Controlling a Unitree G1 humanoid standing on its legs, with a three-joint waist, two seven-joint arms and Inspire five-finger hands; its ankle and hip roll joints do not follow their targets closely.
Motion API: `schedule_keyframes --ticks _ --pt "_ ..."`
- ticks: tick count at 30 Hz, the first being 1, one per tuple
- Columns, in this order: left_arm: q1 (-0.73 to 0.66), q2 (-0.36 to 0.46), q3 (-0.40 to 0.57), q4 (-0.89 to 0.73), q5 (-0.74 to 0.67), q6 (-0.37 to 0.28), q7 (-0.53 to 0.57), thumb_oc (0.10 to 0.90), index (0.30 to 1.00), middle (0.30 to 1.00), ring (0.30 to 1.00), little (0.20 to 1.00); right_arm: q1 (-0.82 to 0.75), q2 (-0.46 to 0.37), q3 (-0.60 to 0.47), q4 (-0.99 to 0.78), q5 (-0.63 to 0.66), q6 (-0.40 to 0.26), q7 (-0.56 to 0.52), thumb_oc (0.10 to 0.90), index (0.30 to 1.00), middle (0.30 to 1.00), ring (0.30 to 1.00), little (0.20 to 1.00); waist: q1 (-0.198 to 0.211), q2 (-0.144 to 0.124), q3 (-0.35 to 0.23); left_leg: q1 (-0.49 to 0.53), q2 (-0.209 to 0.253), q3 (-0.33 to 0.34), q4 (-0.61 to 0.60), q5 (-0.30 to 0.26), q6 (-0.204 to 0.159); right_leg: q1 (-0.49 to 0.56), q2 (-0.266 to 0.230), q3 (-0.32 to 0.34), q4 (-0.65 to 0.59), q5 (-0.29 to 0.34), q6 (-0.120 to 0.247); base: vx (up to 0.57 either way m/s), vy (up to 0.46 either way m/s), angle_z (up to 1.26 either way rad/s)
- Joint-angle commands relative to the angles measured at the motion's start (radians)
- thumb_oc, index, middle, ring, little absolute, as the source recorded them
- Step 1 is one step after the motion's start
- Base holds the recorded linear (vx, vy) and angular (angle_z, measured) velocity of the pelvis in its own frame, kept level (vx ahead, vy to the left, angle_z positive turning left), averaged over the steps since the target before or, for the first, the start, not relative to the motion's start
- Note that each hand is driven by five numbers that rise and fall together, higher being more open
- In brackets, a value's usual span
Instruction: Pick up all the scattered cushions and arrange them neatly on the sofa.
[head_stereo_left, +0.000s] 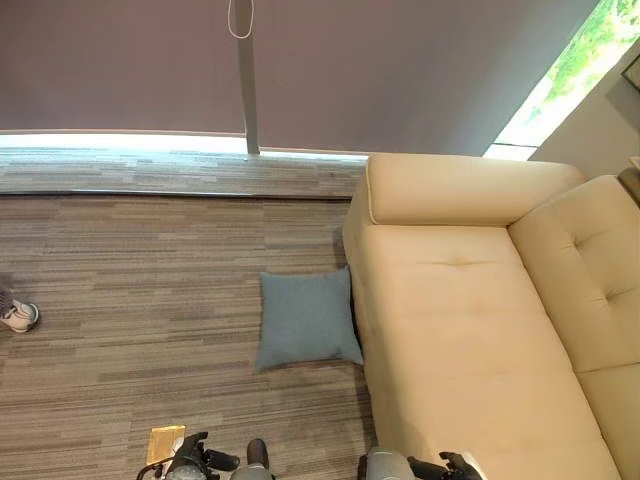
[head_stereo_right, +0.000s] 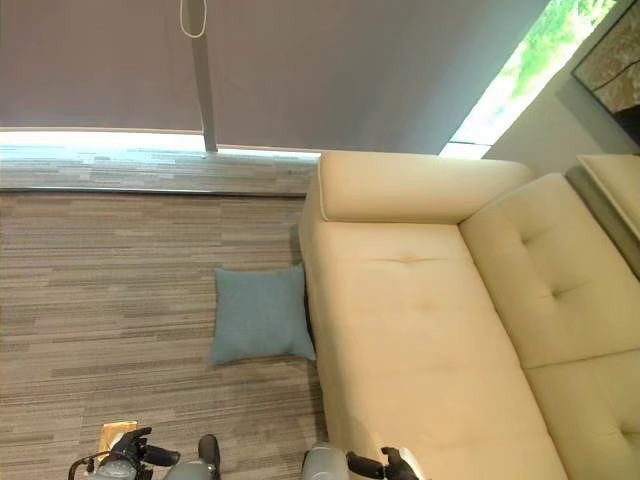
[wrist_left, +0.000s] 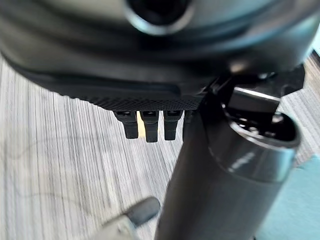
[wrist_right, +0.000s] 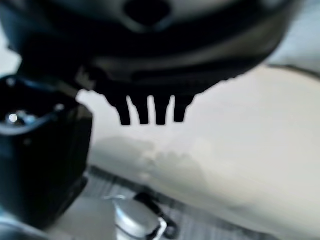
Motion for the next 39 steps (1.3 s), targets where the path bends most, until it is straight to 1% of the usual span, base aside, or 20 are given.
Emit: schedule_keyframes --ticks 1,2,4,7,11,14,16,18,19,21,22,23,24,27,28,31,34,36,37,39 --pt "-0.007 0.014 -0.016 -0.013 0.024 -0.005 0.000 0.800 0.900 0.900 0.900 0.900 -0.008 0.018 0.046 -0.026 -0.012 -0.009 -0.009 0.800 0.900 0.900 0.900 0.900 -0.025 -0.007 0.047 -0.050 -0.054 -0.022 0.007 -0.067 -0.016 -0.016 0.026 -0.077 -0.115 0.021 0.022 0.18 0.030 0.10" --pt "-0.013 0.014 -0.015 -0.016 0.023 -0.003 0.000 0.800 0.900 0.900 0.900 0.900 -0.010 0.015 0.046 -0.030 -0.014 -0.009 -0.010 0.800 0.900 0.900 0.900 0.900 -0.031 -0.010 0.051 -0.046 -0.057 -0.017 0.007 -0.063 -0.012 -0.029 0.023 -0.124 -0.159 0.048 0.021 0.25 0.016 0.01" --pt "-0.016 0.013 -0.013 -0.020 0.027 -0.004 0.001 0.800 0.900 0.900 0.900 0.900 -0.008 0.011 0.051 -0.035 -0.027 -0.010 -0.014 0.800 0.900 0.900 0.900 0.900 -0.031 -0.013 0.052 -0.041 -0.064 -0.009 0.018 -0.076 -0.011 -0.022 0.013 -0.177 -0.195 0.052 0.021 0.15 -0.008 0.17" --pt "-0.010 0.000 -0.013 -0.028 0.029 -0.010 0.002 0.800 0.900 0.900 0.900 0.900 0.000 0.003 0.055 -0.037 -0.033 -0.012 -0.018 0.800 0.900 0.900 0.900 0.900 -0.032 -0.013 0.043 -0.040 -0.082 -0.002 0.036 -0.095 -0.007 0.013 0.034 -0.132 -0.232 0.042 0.009 0.13 -0.019 0.10" --pt "-0.018 -0.012 -0.006 -0.029 0.014 -0.010 0.007 0.800 0.900 0.900 0.900 0.900 -0.014 -0.002 0.054 -0.049 -0.024 -0.015 -0.023 0.800 0.900 0.900 0.900 0.900 -0.033 -0.003 0.036 -0.060 -0.076 0.013 0.069 -0.121 -0.011 0.005 0.033 -0.120 -0.228 0.035 0.000 0.12 -0.096 -0.12" --pt "-0.018 -0.013 0.009 -0.029 -0.004 -0.017 0.024 0.800 0.900 0.900 0.900 0.900 -0.023 -0.008 0.082 -0.103 -0.032 -0.030 -0.028 0.800 0.900 0.900 0.900 0.900 -0.042 -0.009 0.047 -0.131 -0.045 0.034 0.249 -0.153 -0.056 0.033 0.043 -0.090 -0.273 0.020 -0.020 0.05 -0.148 -0.03" --pt "-0.042 -0.013 0.019 -0.054 -0.037 -0.027 0.043 0.800 0.900 0.900 0.900 0.900 -0.037 -0.021 0.104 -0.155 -0.030 -0.040 -0.040 0.800 0.900 0.900 0.900 0.900 -0.023 -0.022 0.089 -0.236 0.001 0.009 0.458 -0.066 -0.110 0.058 0.062 -0.074 -0.300 0.023 -0.047 -0.06 -0.183 -0.12" --pt "-0.060 -0.020 0.024 -0.065 -0.076 -0.033 0.054 0.800 0.900 0.900 0.900 0.900 -0.046 -0.038 0.124 -0.194 -0.035 -0.043 -0.042 0.800 0.900 0.900 0.900 0.900 -0.016 -0.027 0.108 -0.295 0.001 -0.022 0.511 -0.067 -0.104 0.058 0.077 -0.065 -0.308 0.016 -0.057 -0.02 -0.082 -0.27" --pt "-0.065 -0.024 0.030 -0.070 -0.098 -0.041 0.055 0.800 0.900 0.900 0.900 0.900 -0.051 -0.046 0.135 -0.219 -0.043 -0.045 -0.044 0.800 0.900 0.900 0.900 0.900 -0.013 -0.025 0.113 -0.317 0.001 -0.035 0.469 -0.084 -0.092 0.048 0.082 -0.055 -0.304 0.012 -0.050 0.02 0.040 -0.29" --pt "-0.081 -0.027 0.043 -0.081 -0.144 -0.057 0.070 0.800 0.900 0.900 0.900 0.900 -0.067 -0.056 0.151 -0.247 -0.047 -0.050 -0.052 0.800 0.900 0.900 0.900 0.900 -0.009 -0.014 0.119 -0.314 0.007 -0.066 0.320 -0.078 -0.076 0.010 0.098 -0.021 -0.283 0.008 -0.036 0.03 0.168 -0.25" --pt "-0.089 -0.022 0.056 -0.094 -0.187 -0.072 0.091 0.800 0.900 0.900 0.900 0.900 -0.076 -0.061 0.149 -0.258 -0.040 -0.055 -0.055 0.800 0.900 0.900 0.900 0.900 0.001 -0.009 0.125 -0.320 0.022 -0.104 0.205 -0.029 -0.082 -0.006 0.110 0.000 -0.276 0.010 -0.027 0.07 0.256 -0.51" --pt "-0.088 -0.024 0.064 -0.084 -0.219 -0.080 0.079 0.800 0.900 0.900 0.900 0.900 -0.077 -0.068 0.138 -0.264 -0.025 -0.060 -0.054 0.800 0.900 0.900 0.900 0.900 0.001 0.007 0.118 -0.280 0.034 -0.121 0.086 -0.024 -0.076 -0.037 0.121 0.025 -0.248 -0.003 -0.022 -0.01 0.283 -0.79" --pt "-0.139 -0.005 0.081 -0.100 -0.268 -0.082 0.107 0.800 0.900 0.900 0.900 0.900 -0.077 -0.056 0.124 -0.271 -0.001 -0.058 -0.066 0.800 0.900 0.900 0.900 0.900 -0.010 0.009 0.139 -0.297 0.038 -0.115 0.050 0.020 -0.080 -0.122 0.120 0.026 -0.183 -0.004 -0.018 -0.03 0.212 -0.95" --pt "-0.175 0.016 0.082 -0.104 -0.290 -0.093 0.118 0.800 0.900 0.900 0.900 0.900 -0.088 -0.056 0.117 -0.277 0.013 -0.057 -0.080 0.800 0.900 0.900 0.900 0.900 -0.015 0.005 0.149 -0.334 0.032 -0.102 0.060 0.032 -0.077 -0.173 0.106 0.026 -0.162 -0.003 -0.016 -0.09 0.165 -0.62" --pt "-0.227 0.049 0.106 -0.115 -0.364 -0.107 0.129 0.800 0.900 0.900 0.900 0.900 -0.099 -0.054 0.113 -0.284 0.039 -0.054 -0.091 0.800 0.900 0.900 0.900 0.900 -0.023 -0.006 0.160 -0.368 0.008 -0.090 0.078 0.003 -0.070 -0.233 0.091 0.044 -0.114 -0.024 -0.005 0.00 0.200 -0.08" --pt "-0.334 0.118 0.137 -0.168 -0.495 -0.139 0.156 0.800 0.900 0.900 0.900 0.900 -0.097 -0.063 0.115 -0.347 0.044 -0.057 -0.117 0.800 0.900 0.900 0.900 0.900 -0.047 -0.025 0.215 -0.480 -0.009 -0.069 0.153 -0.024 -0.053 -0.334 0.053 0.051 -0.065 -0.007 0.017 -0.07 0.191 -0.30" --pt "-0.380 0.145 0.140 -0.201 -0.531 -0.149 0.170 0.800 0.900 0.900 0.900 0.900 -0.092 -0.071 0.117 -0.388 0.038 -0.060 -0.131 0.800 0.900 0.900 0.900 0.900 -0.060 -0.032 0.233 -0.559 -0.014 -0.062 0.213 -0.040 -0.044 -0.394 0.037 0.062 -0.046 0.000 0.021 -0.05 0.069 -0.01" --pt "-0.444 0.170 0.161 -0.277 -0.580 -0.187 0.235 0.800 0.900 0.900 0.900 0.900 -0.085 -0.079 0.119 -0.443 0.019 -0.066 -0.157 0.800 0.900 0.900 0.900 0.900 -0.076 -0.040 0.248 -0.664 -0.009 -0.053 0.270 -0.060 -0.037 -0.481 0.021 0.071 -0.019 0.004 0.024 -0.02 0.030 -0.03" --pt "-0.443 0.169 0.161 -0.278 -0.580 -0.186 0.235 0.800 0.900 0.900 0.900 0.900 -0.085 -0.079 0.119 -0.443 0.019 -0.066 -0.157 0.800 0.900 0.900 0.900 0.900 -0.077 -0.040 0.246 -0.666 -0.009 -0.053 0.271 -0.061 -0.037 -0.483 0.021 0.071 -0.018 0.004 0.024 0.00 0.000 0.00" --pt "-0.494 0.198 0.151 -0.345 -0.560 -0.205 0.297 0.800 0.900 0.900 0.900 0.900 -0.073 -0.087 0.105 -0.500 0.033 -0.090 -0.191 0.800 0.900 0.900 0.900 0.900 -0.101 -0.045 0.260 -0.769 -0.006 -0.053 0.332 -0.080 -0.033 -0.570 0.015 0.082 0.004 0.007 0.026 -0.01 -0.013 0.02"
